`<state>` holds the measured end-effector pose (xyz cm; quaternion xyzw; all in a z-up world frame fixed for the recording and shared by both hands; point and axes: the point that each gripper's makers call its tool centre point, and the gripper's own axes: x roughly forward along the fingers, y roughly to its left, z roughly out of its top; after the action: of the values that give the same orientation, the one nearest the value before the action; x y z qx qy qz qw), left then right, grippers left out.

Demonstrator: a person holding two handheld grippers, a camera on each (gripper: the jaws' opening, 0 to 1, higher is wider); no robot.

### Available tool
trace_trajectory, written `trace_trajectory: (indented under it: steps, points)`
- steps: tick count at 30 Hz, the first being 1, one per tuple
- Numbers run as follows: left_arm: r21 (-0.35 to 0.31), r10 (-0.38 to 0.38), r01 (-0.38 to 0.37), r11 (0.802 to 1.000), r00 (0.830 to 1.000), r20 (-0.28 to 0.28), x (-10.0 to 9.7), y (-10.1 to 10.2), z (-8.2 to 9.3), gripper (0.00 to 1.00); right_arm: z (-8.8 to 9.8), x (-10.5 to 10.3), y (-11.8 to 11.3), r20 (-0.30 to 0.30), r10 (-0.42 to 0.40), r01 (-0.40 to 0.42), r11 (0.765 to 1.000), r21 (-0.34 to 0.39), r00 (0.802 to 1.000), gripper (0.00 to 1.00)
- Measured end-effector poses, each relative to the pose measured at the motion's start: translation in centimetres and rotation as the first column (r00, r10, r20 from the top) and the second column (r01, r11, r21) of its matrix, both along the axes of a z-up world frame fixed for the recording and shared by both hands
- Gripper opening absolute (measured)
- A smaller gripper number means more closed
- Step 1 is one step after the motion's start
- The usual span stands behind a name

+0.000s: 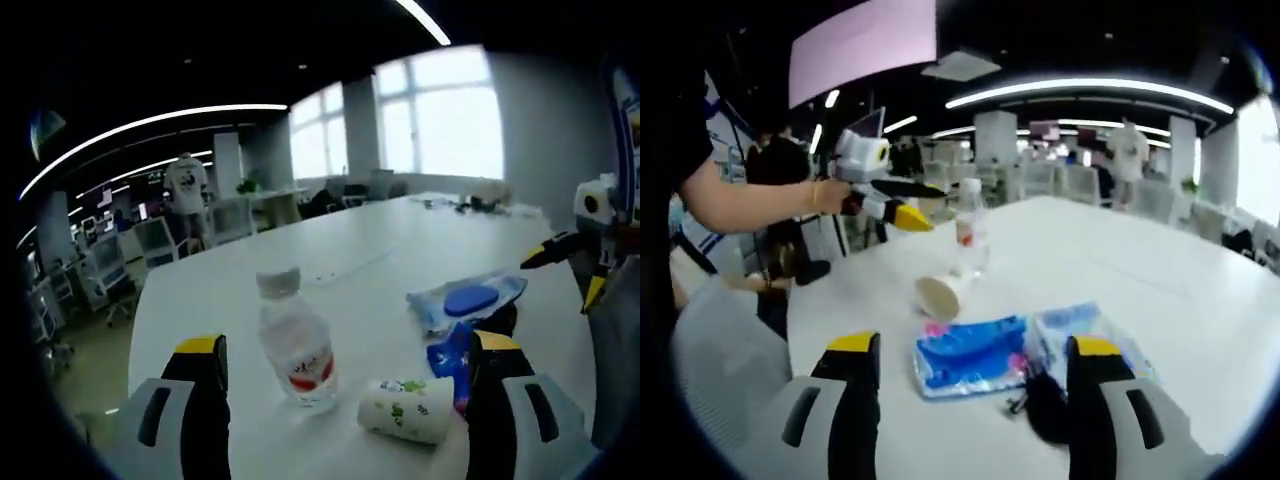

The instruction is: Arrange the tabletop items into an orderly group along one side of the table until the central work area is clear of visible clutter.

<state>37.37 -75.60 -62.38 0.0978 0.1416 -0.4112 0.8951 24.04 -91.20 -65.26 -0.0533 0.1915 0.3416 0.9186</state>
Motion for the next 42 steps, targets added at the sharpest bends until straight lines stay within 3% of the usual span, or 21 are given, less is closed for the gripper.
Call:
trace_trajectory:
  steps: [7,14,23,27,31,37,42]
  points:
    - [-0.013,0.017,-0.017,1.000,1.000,-0.011,-0.8,0.8,-0.6,0.99,0.1,1.8,3.0,0.048,0.069,-0.069,0.998,0.011,0.996,0.59]
    - [-0.023,0.023,-0.023,0.999,1.000,0.006,-1.7,1.2,-0.4,0.98,-0.8,3.2,5.2,0.080,0.101,-0.102,0.995,-0.003,0.992,0.52]
    - [-0.039,0.027,-0.028,0.999,1.000,-0.007,-3.3,0.9,-1.0,0.96,-2.7,4.7,6.8,0.071,0.113,-0.112,0.994,-0.016,0.991,0.47]
    - [-0.014,0.013,-0.014,1.000,1.000,-0.011,-3.8,0.8,-1.4,0.96,-3.7,5.4,7.1,0.068,0.111,-0.109,0.993,-0.037,0.992,0.43]
    - [-0.054,0.021,-0.022,0.998,1.000,-0.011,-4.2,0.9,-1.3,0.95,-4.5,6.2,7.7,0.069,0.114,-0.112,0.993,-0.041,0.991,0.37]
    - [-0.030,0.014,-0.015,0.999,1.000,-0.028,-5.2,0.9,-2.2,0.95,-5.4,7.5,8.5,0.086,0.101,-0.097,0.994,-0.050,0.991,0.33]
    - [-0.018,0.014,-0.015,1.000,0.999,-0.042,-5.6,1.1,-2.7,0.93,-6.8,7.9,9.1,0.053,0.078,-0.076,0.996,-0.041,0.996,0.30]
